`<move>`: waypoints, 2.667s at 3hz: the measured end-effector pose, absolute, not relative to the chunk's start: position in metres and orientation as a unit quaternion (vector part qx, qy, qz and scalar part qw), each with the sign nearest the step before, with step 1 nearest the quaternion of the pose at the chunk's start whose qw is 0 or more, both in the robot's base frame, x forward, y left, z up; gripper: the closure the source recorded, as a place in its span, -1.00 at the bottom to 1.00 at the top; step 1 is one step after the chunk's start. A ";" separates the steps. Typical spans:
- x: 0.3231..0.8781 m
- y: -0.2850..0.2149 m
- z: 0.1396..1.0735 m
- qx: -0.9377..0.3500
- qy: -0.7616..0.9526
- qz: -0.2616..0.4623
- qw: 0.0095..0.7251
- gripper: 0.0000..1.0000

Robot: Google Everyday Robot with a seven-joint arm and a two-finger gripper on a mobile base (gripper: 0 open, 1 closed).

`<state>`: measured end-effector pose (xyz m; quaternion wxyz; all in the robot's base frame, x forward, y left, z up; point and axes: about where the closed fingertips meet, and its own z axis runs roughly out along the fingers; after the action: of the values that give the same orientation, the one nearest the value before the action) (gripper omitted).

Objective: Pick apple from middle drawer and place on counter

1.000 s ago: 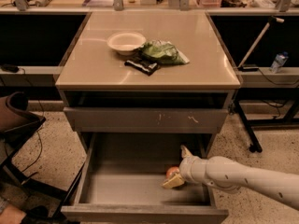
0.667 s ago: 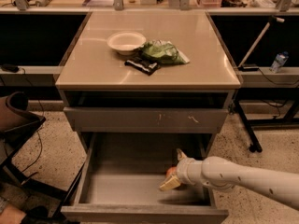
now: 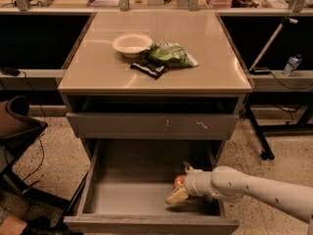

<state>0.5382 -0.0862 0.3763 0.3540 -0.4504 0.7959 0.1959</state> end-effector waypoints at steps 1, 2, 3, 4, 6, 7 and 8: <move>0.538 -0.086 0.376 -0.450 0.796 0.196 0.354 -1.00; 0.538 -0.086 0.376 -0.450 0.796 0.196 0.354 -0.62; 0.538 -0.086 0.376 -0.450 0.796 0.196 0.354 -0.16; 0.538 -0.086 0.376 -0.450 0.796 0.196 0.354 0.31; 0.524 -0.071 0.423 -0.436 0.804 0.167 0.369 1.00; 0.503 -0.067 0.488 -0.384 0.824 0.134 0.395 1.00; 0.456 -0.046 0.529 -0.335 0.851 0.136 0.381 1.00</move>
Offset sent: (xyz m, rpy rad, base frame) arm 0.0000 0.0000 0.0000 0.0000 0.0000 0.0000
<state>0.4560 -0.0463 0.5294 0.3806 -0.3355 0.8509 0.1361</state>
